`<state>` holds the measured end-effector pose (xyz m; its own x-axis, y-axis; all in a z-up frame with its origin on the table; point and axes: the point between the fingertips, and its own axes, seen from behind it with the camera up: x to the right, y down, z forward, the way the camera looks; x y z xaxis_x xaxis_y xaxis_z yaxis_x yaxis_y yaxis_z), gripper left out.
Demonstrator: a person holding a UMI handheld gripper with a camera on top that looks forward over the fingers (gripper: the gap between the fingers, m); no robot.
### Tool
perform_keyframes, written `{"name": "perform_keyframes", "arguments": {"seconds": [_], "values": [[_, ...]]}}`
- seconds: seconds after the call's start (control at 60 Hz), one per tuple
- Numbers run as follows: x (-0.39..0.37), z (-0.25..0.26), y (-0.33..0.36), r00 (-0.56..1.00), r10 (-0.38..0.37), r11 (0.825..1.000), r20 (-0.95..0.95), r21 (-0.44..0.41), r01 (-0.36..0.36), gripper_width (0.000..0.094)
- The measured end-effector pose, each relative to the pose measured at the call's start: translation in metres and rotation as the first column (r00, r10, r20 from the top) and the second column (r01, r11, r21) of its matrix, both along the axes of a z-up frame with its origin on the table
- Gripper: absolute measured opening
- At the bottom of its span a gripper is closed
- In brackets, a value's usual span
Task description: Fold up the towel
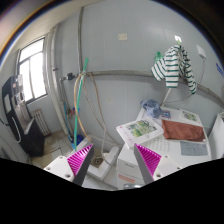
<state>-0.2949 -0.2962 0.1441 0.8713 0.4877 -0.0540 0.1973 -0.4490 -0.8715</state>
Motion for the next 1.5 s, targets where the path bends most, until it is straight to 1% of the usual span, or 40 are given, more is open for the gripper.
{"name": "perform_keyframes", "arguments": {"seconds": [0.117, 0.25, 0.35, 0.383, 0.5, 0.6, 0.633, 0.667, 0.717, 0.733, 0.75, 0.783, 0.833, 0.85, 0.883, 0.9, 0.917, 0.967, 1.05, 1.2, 1.283, 1.35, 1.433, 1.467, 1.5], "values": [[0.022, -0.009, 0.028, 0.998, -0.052, 0.999, 0.025, 0.001, 0.052, 0.0837], [0.059, -0.031, 0.092, 0.991, -0.122, 0.993, 0.048, 0.008, 0.121, 0.0837], [0.088, -0.058, 0.151, 0.986, -0.145, 0.989, 0.084, 0.004, 0.145, 0.0831], [0.099, -0.067, 0.173, 0.983, -0.158, 0.987, 0.097, 0.004, 0.159, 0.0818], [0.137, -0.094, 0.245, 0.973, -0.198, 0.978, 0.117, -0.04, 0.204, 0.0734], [0.157, -0.118, 0.291, 0.968, -0.206, 0.973, 0.144, -0.073, 0.218, 0.0717], [0.159, -0.127, 0.299, 0.969, -0.197, 0.973, 0.149, -0.092, 0.212, 0.0692], [0.161, -0.136, 0.305, 0.97, -0.186, 0.972, 0.154, -0.113, 0.205, 0.065], [0.162, -0.148, 0.31, 0.971, -0.178, 0.97, 0.157, -0.138, 0.201, 0.0548], [0.162, -0.151, 0.312, 0.973, -0.169, 0.97, 0.154, -0.146, 0.192, 0.0563], [0.159, -0.149, 0.314, 0.978, -0.166, 0.972, 0.13, -0.144, 0.184, 0.0501], [0.157, -0.151, 0.316, 0.98, -0.167, 0.971, 0.113, -0.155, 0.183, 0.0422], [0.155, -0.152, 0.316, 0.983, -0.158, 0.969, 0.094, -0.175, 0.172, 0.0364], [0.156, -0.152, 0.317, 0.984, -0.154, 0.97, 0.093, -0.178, 0.168, 0.0373], [0.159, -0.151, 0.319, 0.984, -0.155, 0.969, 0.092, -0.18, 0.17, 0.0255], [0.161, -0.151, 0.321, 0.983, -0.162, 0.968, 0.091, -0.179, 0.176, 0.0181], [0.163, -0.15, 0.322, 0.981, -0.172, 0.967, 0.089, -0.177, 0.185, 0.0078], [0.163, -0.151, 0.322, 0.981, -0.178, 0.964, 0.077, -0.185, 0.19, 0.0065], [0.164, -0.151, 0.322, 0.984, -0.155, 0.97, 0.09, -0.173, 0.169, 0.0042], [0.163, -0.147, 0.322, 0.982, -0.153, 0.975, 0.107, -0.145, 0.167, 0.0029], [0.169, -0.13, 0.324, 0.985, -0.143, 0.982, 0.1, -0.113, 0.154, 0.0028], [0.182, -0.1, 0.329, 0.985, -0.157, 0.984, 0.065, -0.069, 0.161, 0.003], [0.225, -0.059, 0.342, 0.974, -0.225, 0.974, 0.035, -0.007, 0.225, 0.0033], [0.249, -0.044, 0.349, 0.964, -0.262, 0.965, 0.035, 0.029, 0.261, 0.0032], [0.277, -0.033, 0.354, 0.951, -0.305, 0.951, 0.044, 0.059, 0.302, 0.0032]]}}
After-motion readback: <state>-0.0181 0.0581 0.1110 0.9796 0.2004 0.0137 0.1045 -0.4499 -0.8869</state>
